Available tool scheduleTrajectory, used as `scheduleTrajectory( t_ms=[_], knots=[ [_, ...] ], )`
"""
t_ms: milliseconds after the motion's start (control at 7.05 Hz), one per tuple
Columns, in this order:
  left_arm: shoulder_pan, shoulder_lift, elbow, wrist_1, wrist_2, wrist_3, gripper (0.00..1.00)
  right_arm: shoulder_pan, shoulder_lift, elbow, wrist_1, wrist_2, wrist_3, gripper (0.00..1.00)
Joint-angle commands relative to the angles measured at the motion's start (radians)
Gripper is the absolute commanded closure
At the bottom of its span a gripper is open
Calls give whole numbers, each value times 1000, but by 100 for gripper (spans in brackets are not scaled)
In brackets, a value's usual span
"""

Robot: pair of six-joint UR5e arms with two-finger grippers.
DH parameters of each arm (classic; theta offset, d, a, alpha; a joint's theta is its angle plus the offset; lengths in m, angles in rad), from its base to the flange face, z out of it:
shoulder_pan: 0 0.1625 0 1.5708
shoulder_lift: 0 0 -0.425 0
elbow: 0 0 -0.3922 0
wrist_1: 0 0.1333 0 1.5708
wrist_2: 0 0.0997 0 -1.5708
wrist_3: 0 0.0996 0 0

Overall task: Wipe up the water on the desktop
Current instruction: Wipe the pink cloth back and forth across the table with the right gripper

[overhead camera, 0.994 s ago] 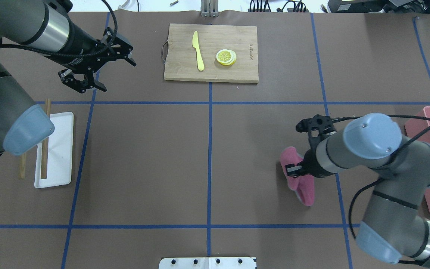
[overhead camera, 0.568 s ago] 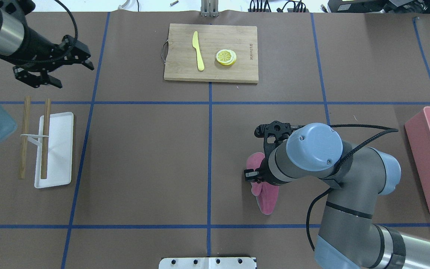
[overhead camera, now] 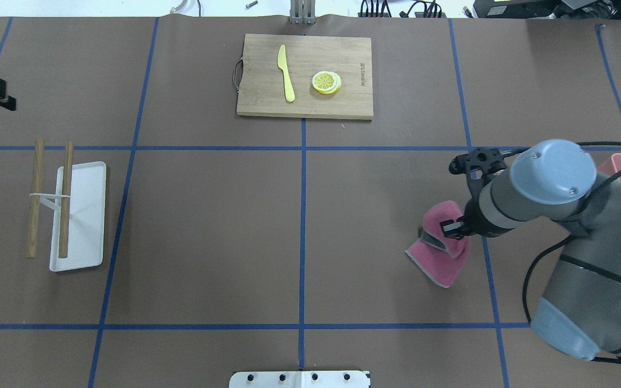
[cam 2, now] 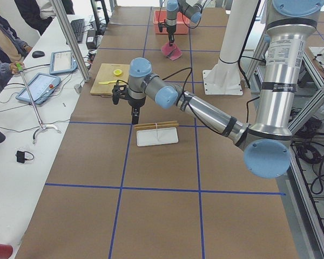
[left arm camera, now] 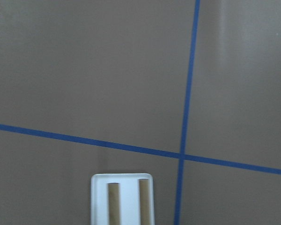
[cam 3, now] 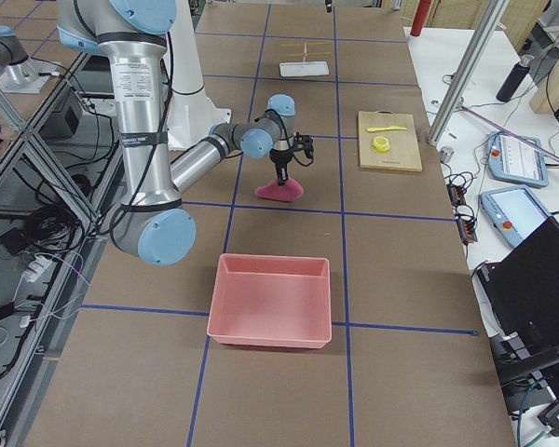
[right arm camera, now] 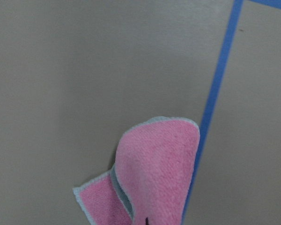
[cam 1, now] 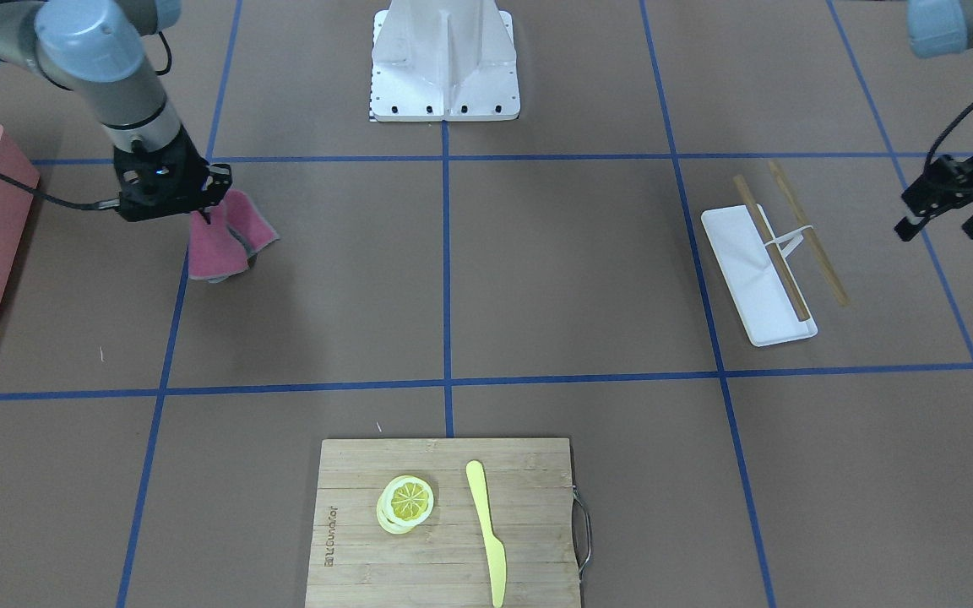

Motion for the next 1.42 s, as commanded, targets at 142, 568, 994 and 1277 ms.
scheduleTrajectory(
  t_ms=[142,568,994,1277],
  knots=[
    [-69,62,-6,1,-31,143,3,-57,84,-13,-11,14,103,100],
    [-72,62,3,1,-31,143,3,-254,569,-317,-9,-116,514,100],
    [-80,83,-17,-1,-32,143,3,-204,337,-130,-2,-84,408,100],
    [-87,92,-18,-2,-32,144,3,-8,5,74,-11,53,154,100]
  ],
)
